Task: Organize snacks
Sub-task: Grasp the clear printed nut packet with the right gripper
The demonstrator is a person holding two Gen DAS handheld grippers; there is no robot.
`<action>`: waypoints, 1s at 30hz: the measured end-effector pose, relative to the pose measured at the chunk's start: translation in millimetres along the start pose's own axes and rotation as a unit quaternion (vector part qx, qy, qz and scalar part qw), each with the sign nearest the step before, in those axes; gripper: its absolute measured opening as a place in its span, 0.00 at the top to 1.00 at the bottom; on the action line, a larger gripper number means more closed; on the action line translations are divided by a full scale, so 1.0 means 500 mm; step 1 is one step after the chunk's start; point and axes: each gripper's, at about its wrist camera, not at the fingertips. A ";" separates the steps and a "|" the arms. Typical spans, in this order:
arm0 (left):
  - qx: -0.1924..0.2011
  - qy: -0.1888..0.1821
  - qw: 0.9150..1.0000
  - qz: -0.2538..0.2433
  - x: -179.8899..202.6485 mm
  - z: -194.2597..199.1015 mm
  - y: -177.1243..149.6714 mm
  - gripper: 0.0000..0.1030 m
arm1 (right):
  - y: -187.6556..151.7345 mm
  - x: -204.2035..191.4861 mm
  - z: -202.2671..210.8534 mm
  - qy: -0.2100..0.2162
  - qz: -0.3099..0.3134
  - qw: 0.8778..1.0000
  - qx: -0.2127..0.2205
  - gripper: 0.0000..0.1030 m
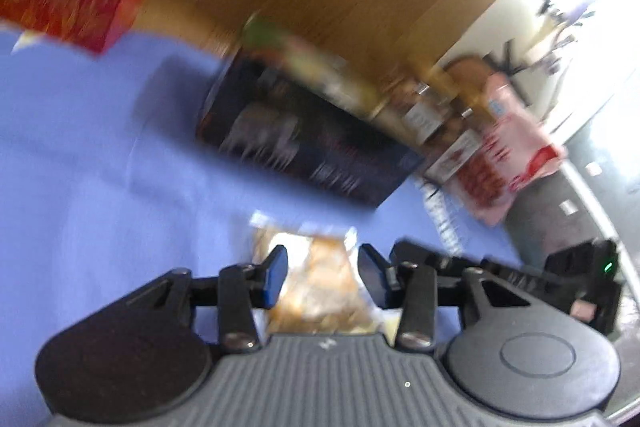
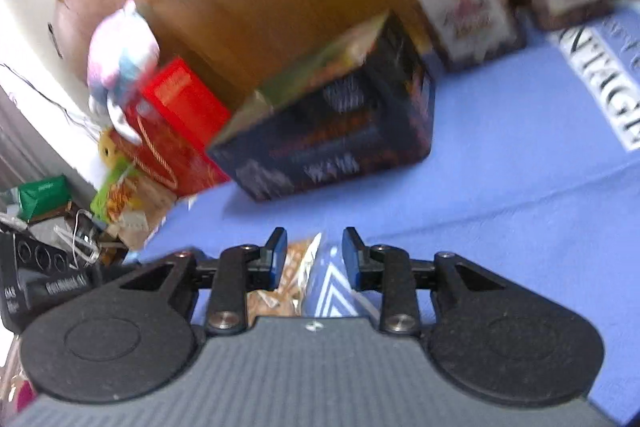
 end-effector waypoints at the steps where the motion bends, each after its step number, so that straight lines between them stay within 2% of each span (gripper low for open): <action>1: -0.001 -0.001 1.000 0.010 -0.006 -0.003 -0.009 0.58 | -0.001 0.001 -0.008 -0.004 -0.002 1.000 -0.012 0.67; 2: 0.004 -0.006 1.000 0.018 -0.010 -0.001 -0.014 0.55 | -0.002 0.000 -0.023 0.001 -0.009 1.000 -0.024 0.69; 5: 0.005 -0.039 0.997 0.061 -0.024 -0.006 -0.025 0.55 | -0.011 0.012 -0.034 0.047 -0.063 0.996 -0.050 0.69; 9: 0.016 -0.045 0.996 0.082 -0.032 -0.003 -0.039 0.59 | -0.033 0.003 -0.019 0.054 -0.076 0.994 -0.052 0.70; 11: 0.014 -0.047 0.995 0.088 -0.033 -0.002 -0.047 0.61 | -0.051 0.008 -0.012 0.067 -0.102 0.990 -0.073 0.86; 15: 0.009 -0.049 0.996 0.077 -0.020 0.015 -0.063 0.60 | -0.076 0.011 0.028 0.080 -0.135 0.986 -0.055 0.88; 19: 0.009 -0.031 0.998 0.057 -0.005 0.046 -0.079 0.47 | -0.092 0.049 0.078 0.115 -0.211 0.970 -0.041 0.89; 22: 0.010 -0.049 0.997 0.059 0.002 0.068 -0.090 0.39 | -0.101 0.064 0.101 0.150 -0.251 0.956 -0.036 0.89; 25: 0.014 -0.076 0.995 0.056 0.025 0.082 -0.098 0.23 | -0.109 0.064 0.115 0.183 -0.272 0.944 -0.038 0.89; 30: 0.012 -0.101 0.994 0.036 0.071 0.090 -0.110 0.23 | -0.121 0.043 0.129 0.217 -0.271 0.936 -0.047 0.89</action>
Point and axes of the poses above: each gripper's, at about its wrist camera, not at the fingertips, and z roughly against the way its jaws point, x to its right, y to its top, and after that the axes turned 7 degrees about -z, right-handed
